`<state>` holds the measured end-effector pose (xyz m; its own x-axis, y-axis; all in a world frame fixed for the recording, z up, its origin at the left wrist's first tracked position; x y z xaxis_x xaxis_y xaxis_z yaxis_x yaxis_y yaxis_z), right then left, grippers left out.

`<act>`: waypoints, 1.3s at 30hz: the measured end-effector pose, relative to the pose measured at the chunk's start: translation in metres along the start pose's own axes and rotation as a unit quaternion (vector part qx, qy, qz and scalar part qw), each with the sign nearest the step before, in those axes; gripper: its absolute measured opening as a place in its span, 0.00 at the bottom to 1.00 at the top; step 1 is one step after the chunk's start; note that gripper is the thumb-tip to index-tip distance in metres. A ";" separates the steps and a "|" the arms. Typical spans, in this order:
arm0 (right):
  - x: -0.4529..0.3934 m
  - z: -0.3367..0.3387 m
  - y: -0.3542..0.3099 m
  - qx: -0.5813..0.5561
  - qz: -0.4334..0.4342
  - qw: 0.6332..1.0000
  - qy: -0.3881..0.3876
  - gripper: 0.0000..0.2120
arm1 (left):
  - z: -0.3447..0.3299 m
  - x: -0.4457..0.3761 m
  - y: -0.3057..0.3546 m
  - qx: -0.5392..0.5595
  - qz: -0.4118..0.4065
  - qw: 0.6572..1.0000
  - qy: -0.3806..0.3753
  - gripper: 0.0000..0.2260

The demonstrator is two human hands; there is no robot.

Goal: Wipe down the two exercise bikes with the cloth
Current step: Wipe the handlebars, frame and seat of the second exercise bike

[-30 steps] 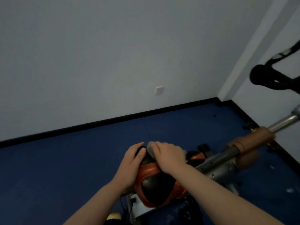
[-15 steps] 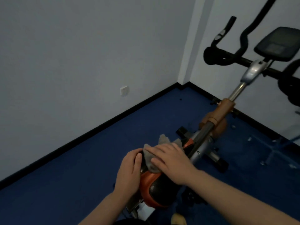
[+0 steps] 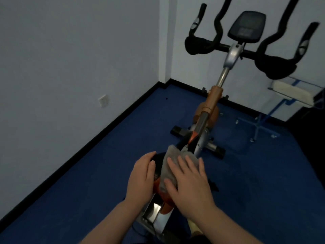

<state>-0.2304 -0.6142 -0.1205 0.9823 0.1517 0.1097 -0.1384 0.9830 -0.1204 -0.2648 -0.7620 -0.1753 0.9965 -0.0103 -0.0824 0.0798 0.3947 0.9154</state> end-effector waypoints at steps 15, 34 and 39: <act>0.009 -0.012 -0.023 -0.081 -0.183 0.979 -0.039 0.29 | 0.004 0.003 0.010 0.016 -0.010 1.000 -0.009 0.15; -0.003 -0.015 0.006 -0.200 -0.170 0.965 0.006 0.26 | -0.013 -0.030 0.035 -0.201 -0.076 0.975 -0.048 0.14; 0.026 -0.020 -0.008 -0.154 -0.121 0.980 -0.027 0.27 | -0.012 -0.028 0.035 -0.193 -0.072 0.978 -0.033 0.14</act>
<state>-0.2014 -0.6204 -0.1365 0.9723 -0.0688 0.2234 0.1511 0.9142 -0.3760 -0.2898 -0.7371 -0.1461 0.9761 -0.1448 -0.1617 0.2166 0.7023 0.6782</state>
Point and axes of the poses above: each hand's wrist, its own x-axis away from the middle knuckle, its own z-axis out of the back of the hand, y = z × x, the point moved 2 cm from there along -x, towards the middle knuckle, and after that the axes turned 8 degrees about x, right-handed, at the moved point
